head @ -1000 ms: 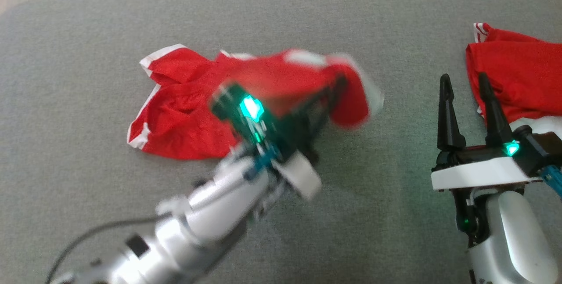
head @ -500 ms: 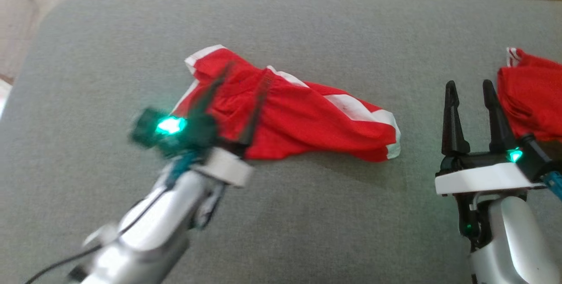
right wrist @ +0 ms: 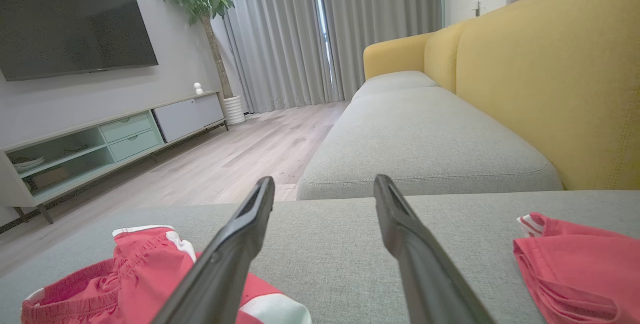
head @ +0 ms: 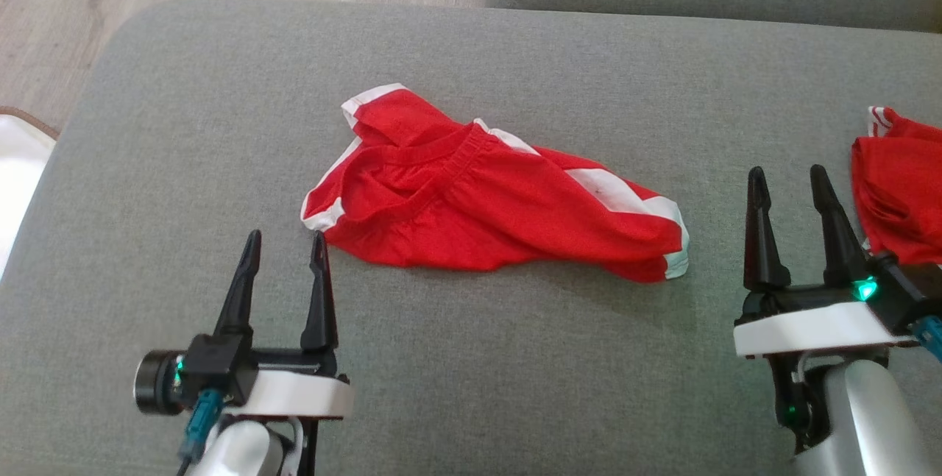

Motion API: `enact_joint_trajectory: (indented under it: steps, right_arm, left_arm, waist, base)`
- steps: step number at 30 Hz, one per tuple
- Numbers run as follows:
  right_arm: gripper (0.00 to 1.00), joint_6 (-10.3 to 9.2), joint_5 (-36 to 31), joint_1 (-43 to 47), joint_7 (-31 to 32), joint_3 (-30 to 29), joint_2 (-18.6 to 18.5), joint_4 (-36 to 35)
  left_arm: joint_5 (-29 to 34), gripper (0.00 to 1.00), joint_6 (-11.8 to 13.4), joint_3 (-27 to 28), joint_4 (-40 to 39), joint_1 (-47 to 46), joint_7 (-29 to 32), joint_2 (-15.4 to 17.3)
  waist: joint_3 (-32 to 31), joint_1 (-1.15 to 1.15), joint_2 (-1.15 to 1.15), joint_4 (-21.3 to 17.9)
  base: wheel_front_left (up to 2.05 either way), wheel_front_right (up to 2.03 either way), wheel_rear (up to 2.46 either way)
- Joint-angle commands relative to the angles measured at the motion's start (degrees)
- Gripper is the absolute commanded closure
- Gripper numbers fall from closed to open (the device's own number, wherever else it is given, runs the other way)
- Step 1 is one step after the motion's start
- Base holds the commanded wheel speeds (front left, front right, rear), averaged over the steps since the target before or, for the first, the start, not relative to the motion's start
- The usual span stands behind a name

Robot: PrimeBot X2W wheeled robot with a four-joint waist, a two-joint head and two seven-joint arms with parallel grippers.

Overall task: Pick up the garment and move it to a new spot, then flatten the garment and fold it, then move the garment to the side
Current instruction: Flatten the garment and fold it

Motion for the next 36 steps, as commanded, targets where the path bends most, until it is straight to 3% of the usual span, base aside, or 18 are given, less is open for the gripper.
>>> enact_joint_trajectory:
  steps: [1,7,15,21,25,31,36]
  right_arm:
    - [0.00,0.39,-0.6,-0.9,0.4,1.5,-0.2,-2.4]
    - [0.00,0.39,-2.3,-2.0,1.9,2.6,-0.2,-3.6]
    - [0.00,0.39,-6.2,-9.8,10.3,12.5,-0.9,-2.4]
    - [0.00,0.39,0.1,-19.0,20.4,22.4,-6.9,5.8]
    - [0.00,0.39,4.7,-24.6,25.3,26.0,-10.3,12.7]
    - [0.00,0.39,9.0,-30.9,27.8,30.1,-13.9,22.3]
    - [0.00,0.39,14.2,-33.4,28.3,34.4,-14.4,27.5]
  left_arm:
    - [1.6,0.00,-1.0,3.5,-2.2,-2.2,-0.5,-0.1]
    - [5.2,0.00,-5.3,6.3,-1.4,-2.1,-0.5,-3.6]
    - [8.3,0.00,-10.3,7.1,1.3,-2.6,-0.5,-8.0]
    - [9.6,0.00,-12.6,7.9,2.8,-3.6,-0.5,-10.3]
    - [10.1,0.00,-13.7,8.2,3.4,-4.0,-0.5,-11.4]
    - [10.2,0.00,-14.7,7.8,4.3,-4.2,-0.5,-12.1]
    - [10.0,0.00,-14.8,7.5,4.8,-4.1,-0.5,-12.2]
  waist:
    - [0.1,0.01,0.00,0.1]
    - [1.0,0.01,0.00,1.3]
    - [3.1,0.01,0.00,5.7]
    - [4.9,0.01,0.00,10.4]
    - [5.9,0.01,0.00,13.2]
    - [6.8,0.01,0.00,16.7]
    - [6.8,0.01,0.00,18.1]
  base:
    - [0.00,0.00,0.00]
    - [0.00,0.00,0.00]
    - [0.00,0.00,0.00]
    - [0.00,0.00,0.00]
    - [0.00,0.00,0.00]
    - [0.00,0.00,0.00]
    - [0.00,0.00,0.00]
